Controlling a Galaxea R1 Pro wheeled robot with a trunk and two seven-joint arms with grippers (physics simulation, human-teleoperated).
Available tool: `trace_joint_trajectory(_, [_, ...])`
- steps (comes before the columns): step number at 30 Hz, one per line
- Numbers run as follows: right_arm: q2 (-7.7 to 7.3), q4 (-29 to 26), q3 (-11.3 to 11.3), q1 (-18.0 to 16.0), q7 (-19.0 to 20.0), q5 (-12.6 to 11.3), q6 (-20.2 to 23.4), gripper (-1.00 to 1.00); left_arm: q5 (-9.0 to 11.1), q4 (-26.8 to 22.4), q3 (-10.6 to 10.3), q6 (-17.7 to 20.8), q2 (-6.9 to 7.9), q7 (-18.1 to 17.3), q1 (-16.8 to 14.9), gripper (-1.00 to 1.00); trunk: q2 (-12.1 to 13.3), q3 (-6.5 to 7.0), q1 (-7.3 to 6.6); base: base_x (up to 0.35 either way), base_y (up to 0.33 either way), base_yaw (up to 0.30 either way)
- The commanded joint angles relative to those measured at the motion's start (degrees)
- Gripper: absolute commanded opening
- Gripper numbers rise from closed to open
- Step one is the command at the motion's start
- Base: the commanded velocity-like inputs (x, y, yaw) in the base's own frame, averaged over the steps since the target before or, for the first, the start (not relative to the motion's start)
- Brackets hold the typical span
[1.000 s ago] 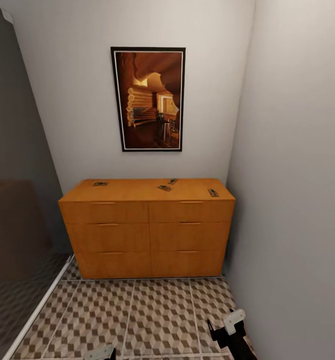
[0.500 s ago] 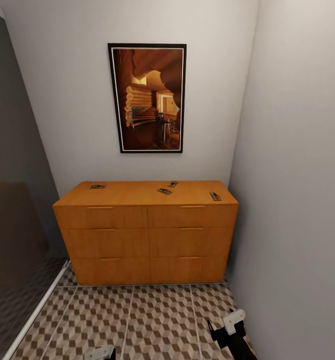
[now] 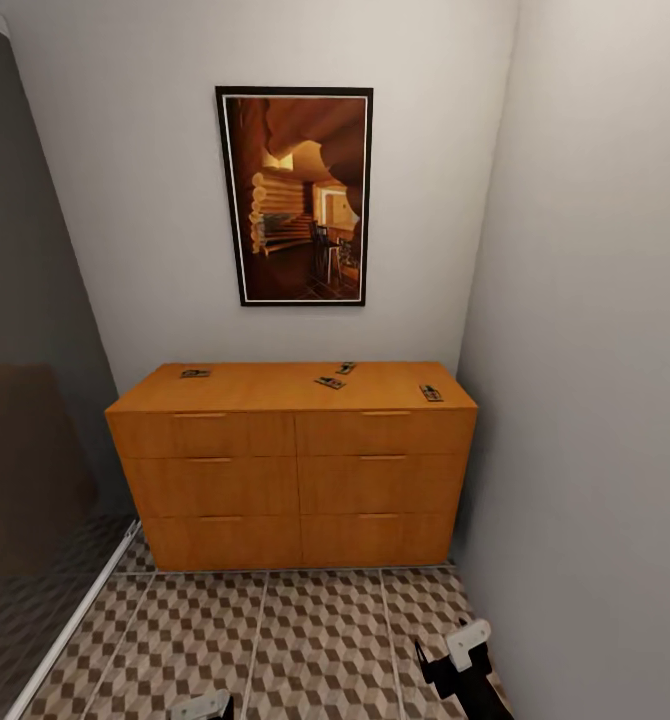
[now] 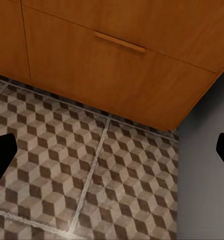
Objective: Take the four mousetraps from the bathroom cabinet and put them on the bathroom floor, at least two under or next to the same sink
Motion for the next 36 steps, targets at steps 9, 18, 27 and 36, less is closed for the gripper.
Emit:
trace_joint_trajectory(9, [0.00,1.1,0.0,0.0,-0.2,0.2,-0.1,1.00,0.3,-0.1,-0.2,-0.3,-0.64,0.2,0.0,1.00,0.0,-0.06,0.00,0.000,0.000,0.000])
trace_joint_trajectory(18, [-0.04,4.3,-0.3,0.1,-0.3,-0.1,-1.1,1.00,0.3,0.0,-0.2,-0.2,-2.12,0.1,0.0,1.00,0.0,-0.06,0.00,0.000,0.000,0.000])
trace_joint_trajectory(27, [-0.10,5.2,-0.4,1.0,-0.3,-0.2,-3.6,1.00,0.3,0.0,-0.2,-0.2,-2.18,0.0,0.0,1.00,0.0,-0.06,0.00,0.000,0.000,0.000])
trace_joint_trajectory(36, [-0.12,5.8,-0.3,1.4,-0.3,-0.1,-9.4,1.00,0.3,0.0,-0.5,-0.3,-2.19,0.0,0.0,1.00,0.0,-0.06,0.00,0.000,0.000,0.000])
